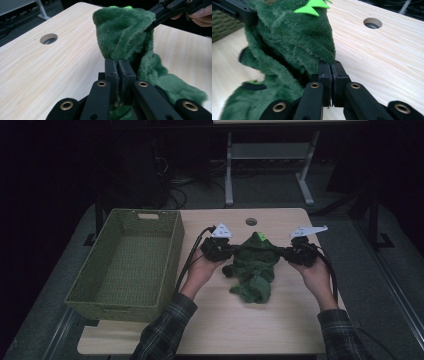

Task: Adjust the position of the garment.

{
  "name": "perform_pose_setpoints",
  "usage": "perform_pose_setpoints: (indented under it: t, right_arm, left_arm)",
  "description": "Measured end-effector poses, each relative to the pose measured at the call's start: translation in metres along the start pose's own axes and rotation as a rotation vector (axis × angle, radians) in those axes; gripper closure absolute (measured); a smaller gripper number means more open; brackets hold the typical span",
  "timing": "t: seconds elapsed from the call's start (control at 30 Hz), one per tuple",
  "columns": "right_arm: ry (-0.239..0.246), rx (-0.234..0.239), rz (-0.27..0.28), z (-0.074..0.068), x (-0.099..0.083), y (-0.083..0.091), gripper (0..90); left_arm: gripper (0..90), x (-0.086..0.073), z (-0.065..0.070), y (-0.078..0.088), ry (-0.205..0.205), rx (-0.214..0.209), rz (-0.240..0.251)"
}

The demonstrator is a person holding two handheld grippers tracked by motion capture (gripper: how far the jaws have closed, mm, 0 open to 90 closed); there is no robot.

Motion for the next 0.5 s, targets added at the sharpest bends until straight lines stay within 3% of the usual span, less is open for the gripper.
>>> perform_pose_setpoints:
  t: [0.5]
  right_arm:
    - [0.037, 0.052, 0.023, -0.033, -0.028, 0.021, 87.6]
  left_arm:
    - [86.8, -0.025, 0.036, 0.018, -0.054, -0.042, 0.005]
Point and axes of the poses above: each handheld gripper's, and its own axes: y roughly backward along the jaws, x roughly out of its top, z roughly to its right, the point moved 6 cm from there along -y, roughly forward along the jaws, and after that the axes turned 4 degrees about z, right-handed, at the moved point
